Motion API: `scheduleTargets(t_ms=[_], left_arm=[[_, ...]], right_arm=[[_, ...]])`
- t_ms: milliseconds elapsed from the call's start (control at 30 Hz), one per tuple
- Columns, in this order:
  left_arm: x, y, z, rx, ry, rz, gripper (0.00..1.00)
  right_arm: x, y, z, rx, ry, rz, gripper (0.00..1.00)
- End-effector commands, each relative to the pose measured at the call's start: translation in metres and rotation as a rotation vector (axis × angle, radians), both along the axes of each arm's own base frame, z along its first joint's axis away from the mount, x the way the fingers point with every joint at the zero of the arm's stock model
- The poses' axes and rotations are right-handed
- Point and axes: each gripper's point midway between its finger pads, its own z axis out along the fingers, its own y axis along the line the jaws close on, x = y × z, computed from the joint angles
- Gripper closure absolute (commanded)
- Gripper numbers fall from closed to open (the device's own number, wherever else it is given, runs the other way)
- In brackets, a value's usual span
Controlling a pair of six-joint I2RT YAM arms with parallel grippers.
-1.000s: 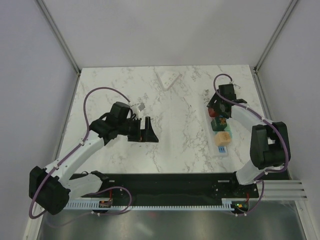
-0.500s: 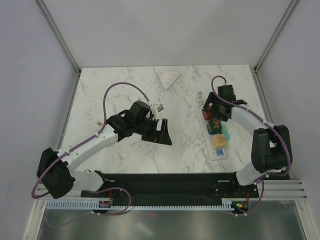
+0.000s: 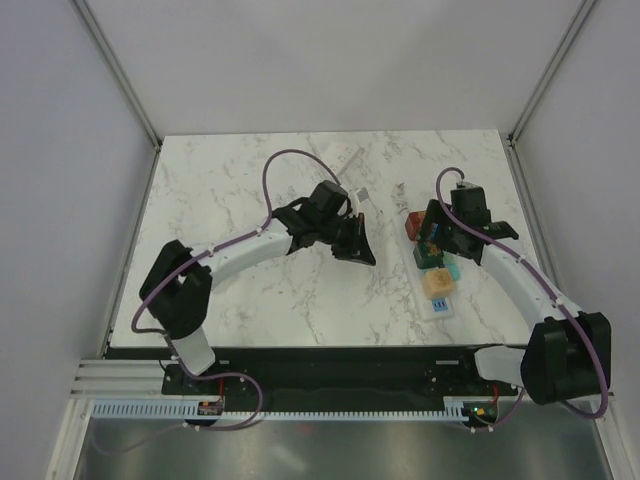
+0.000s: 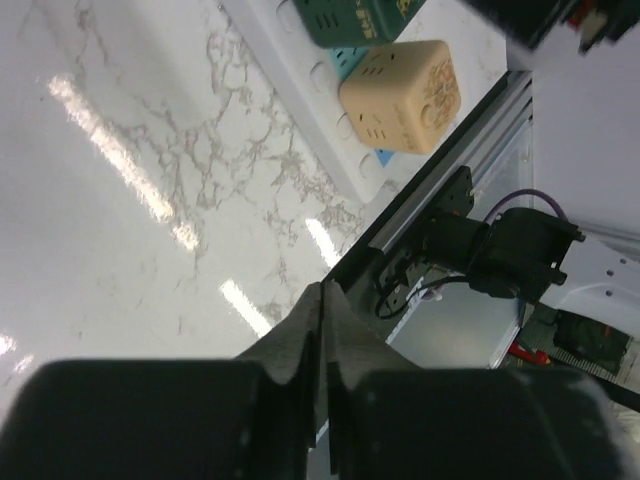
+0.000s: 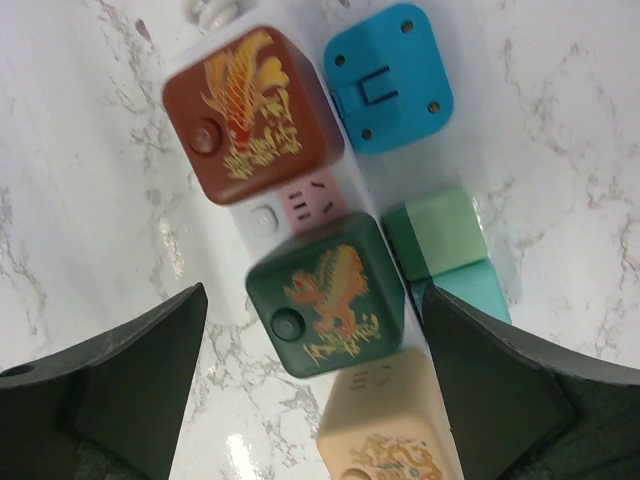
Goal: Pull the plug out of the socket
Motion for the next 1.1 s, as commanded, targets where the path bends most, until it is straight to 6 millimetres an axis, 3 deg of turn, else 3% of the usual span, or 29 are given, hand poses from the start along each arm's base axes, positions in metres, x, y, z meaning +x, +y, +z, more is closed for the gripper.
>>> scheduleTargets(t_ms=[0,200,267,300,400,433,733,867,1067], left_arm=[[0.016,-0.044,0.021,-0.11,-0.02,-0.021,0.98],[0.023,-0.102,-0.005,-0.162,0.029,-0.059,0.98],[0.02,-0.122,-0.003,-0.189,0.035,-0.076,0.98],[0.02,-0.128,-0.017,-0.171,0.055,-0.076,0.98],[0.015,-0.144,-0.025,-0.165,0.068,-0.072,0.98],[0.014,-0.147,-0.036,-0.146,0.085,-0.061,0.98],[0.014,-0.139,-0.064,-0.073,0.098,-0.017,0.98],[0.012,-0.128,-0.063,-0.051,0.077,0.004,0.98],[0.018,-0.11,-0.062,-0.012,0.045,0.031,0.98]], right_arm=[[-0.018,-0.009,0.0,-0.004,-0.01,-0.05,0.05],[-0.034,-0.023,-0.002,-0.032,0.039,-0.11,0.07],[-0.039,-0.024,-0.003,-0.051,0.057,-0.093,0.07],[-0.04,-0.025,-0.002,-0.053,0.056,-0.089,0.07],[-0.046,-0.024,-0.004,-0.06,0.076,-0.056,0.07],[-0.049,-0.023,-0.007,-0.058,0.092,-0.049,0.07],[-0.07,-0.002,-0.035,0.039,0.16,0.035,0.11],[-0.084,0.007,-0.048,0.085,0.192,0.061,0.14],[-0.087,0.012,-0.035,0.129,0.156,0.041,0.15]])
